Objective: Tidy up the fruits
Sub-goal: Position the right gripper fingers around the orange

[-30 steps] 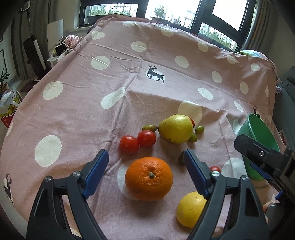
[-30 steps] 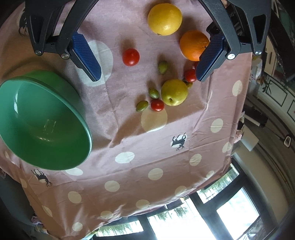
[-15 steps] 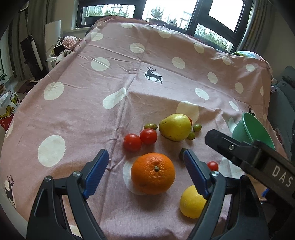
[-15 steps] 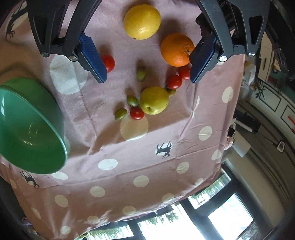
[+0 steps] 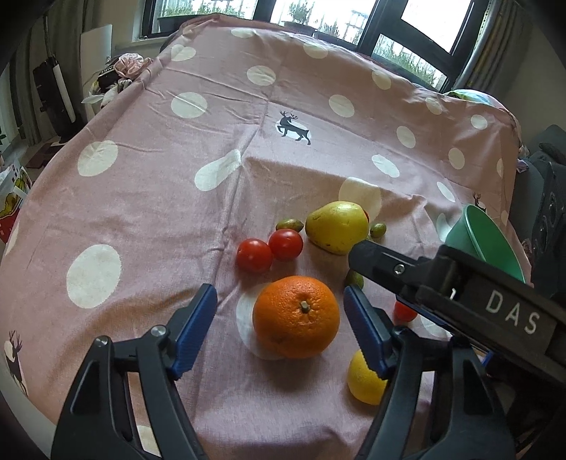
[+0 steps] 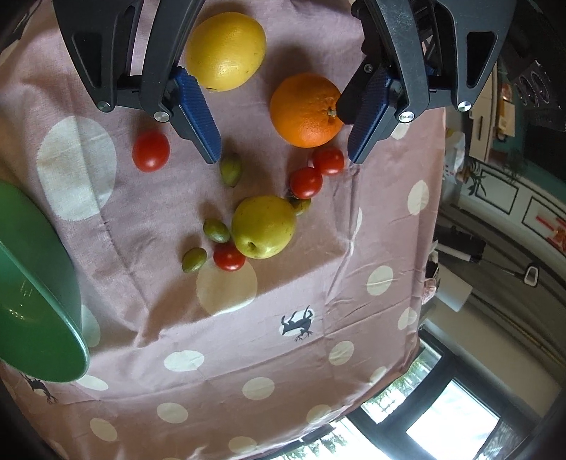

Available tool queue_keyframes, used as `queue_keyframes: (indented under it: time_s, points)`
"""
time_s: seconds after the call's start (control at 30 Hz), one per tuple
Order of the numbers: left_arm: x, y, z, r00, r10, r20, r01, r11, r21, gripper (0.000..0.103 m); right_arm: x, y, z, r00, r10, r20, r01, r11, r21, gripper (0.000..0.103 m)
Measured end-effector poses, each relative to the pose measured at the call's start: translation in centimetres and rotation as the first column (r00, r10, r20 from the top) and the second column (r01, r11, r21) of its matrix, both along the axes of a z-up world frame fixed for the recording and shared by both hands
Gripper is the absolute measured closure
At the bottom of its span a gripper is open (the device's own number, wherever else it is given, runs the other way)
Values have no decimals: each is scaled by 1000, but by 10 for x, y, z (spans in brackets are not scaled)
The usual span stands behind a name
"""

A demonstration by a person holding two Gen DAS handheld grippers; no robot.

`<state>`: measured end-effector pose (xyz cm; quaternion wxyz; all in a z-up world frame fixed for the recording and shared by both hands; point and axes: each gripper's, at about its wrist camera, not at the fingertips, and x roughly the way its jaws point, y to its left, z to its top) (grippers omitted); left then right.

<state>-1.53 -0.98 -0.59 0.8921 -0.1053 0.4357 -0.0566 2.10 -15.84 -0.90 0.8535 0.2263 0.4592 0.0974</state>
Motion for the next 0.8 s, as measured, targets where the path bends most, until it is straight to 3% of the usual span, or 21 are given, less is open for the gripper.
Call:
queue_keyframes:
  time_s: [0.8]
  points:
    - [11, 0, -24, 990, -67, -125, 59, 996, -68, 34, 14, 23, -20, 993, 61, -97, -61, 998, 11, 27]
